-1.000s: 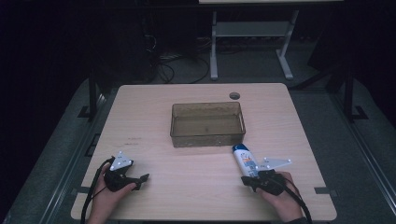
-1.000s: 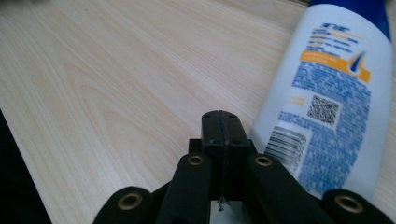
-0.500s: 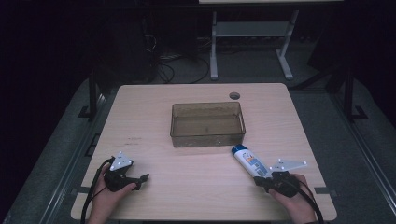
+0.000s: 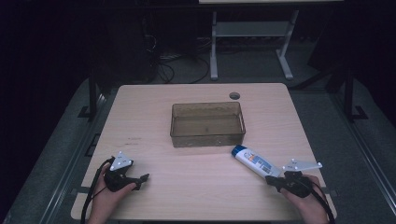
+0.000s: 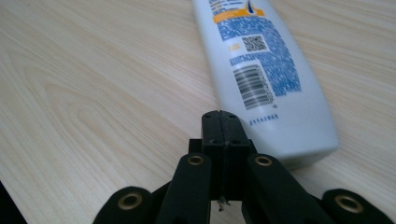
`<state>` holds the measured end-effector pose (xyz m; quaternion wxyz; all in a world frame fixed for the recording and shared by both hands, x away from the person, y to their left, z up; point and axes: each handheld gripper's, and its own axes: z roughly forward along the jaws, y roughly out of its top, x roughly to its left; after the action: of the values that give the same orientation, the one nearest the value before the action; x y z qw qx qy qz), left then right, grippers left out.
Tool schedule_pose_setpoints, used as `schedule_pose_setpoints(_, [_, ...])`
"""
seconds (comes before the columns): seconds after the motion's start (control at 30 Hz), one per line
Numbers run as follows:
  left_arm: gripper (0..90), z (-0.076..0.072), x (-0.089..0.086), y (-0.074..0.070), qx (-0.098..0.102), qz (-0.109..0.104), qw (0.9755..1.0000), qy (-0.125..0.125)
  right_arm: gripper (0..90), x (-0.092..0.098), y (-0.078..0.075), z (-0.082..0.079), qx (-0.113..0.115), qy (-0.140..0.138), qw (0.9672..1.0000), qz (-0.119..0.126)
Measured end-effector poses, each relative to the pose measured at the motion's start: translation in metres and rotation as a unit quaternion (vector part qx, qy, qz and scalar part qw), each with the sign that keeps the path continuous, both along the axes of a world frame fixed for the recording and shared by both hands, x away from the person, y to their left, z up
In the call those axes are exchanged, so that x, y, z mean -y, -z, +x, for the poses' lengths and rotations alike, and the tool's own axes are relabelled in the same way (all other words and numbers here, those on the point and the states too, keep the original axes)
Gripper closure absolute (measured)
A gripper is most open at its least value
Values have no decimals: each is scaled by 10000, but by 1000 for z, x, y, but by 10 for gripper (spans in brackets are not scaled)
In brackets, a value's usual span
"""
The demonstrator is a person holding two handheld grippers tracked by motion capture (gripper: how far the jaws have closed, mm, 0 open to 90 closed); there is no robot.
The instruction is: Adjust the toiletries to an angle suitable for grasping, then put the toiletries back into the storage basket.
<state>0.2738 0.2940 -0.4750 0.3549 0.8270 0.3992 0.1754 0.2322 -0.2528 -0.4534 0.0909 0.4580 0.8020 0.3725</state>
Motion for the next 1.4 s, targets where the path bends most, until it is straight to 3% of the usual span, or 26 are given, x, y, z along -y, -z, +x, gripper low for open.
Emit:
schedule_pose_setpoints(0.23, [126, 0, 0, 0, 0, -1, 10000, 0, 897, 6, -4, -1, 79, -6, 9999, 106])
schedule_pose_setpoints(0.47, [126, 0, 0, 0, 0, 0, 10000, 1, 790, 8, -13, 3, 214, -52, 9994, 255])
schedule_pose_setpoints(0.97, [126, 0, 0, 0, 0, -1, 10000, 1, 514, 5, -26, 23, 345, -171, 9988, 303])
schedule_pose_setpoints(1.4, [126, 0, 0, 0, 0, -2, 10000, 1, 405, -1, -31, 46, 363, -373, 9984, 235])
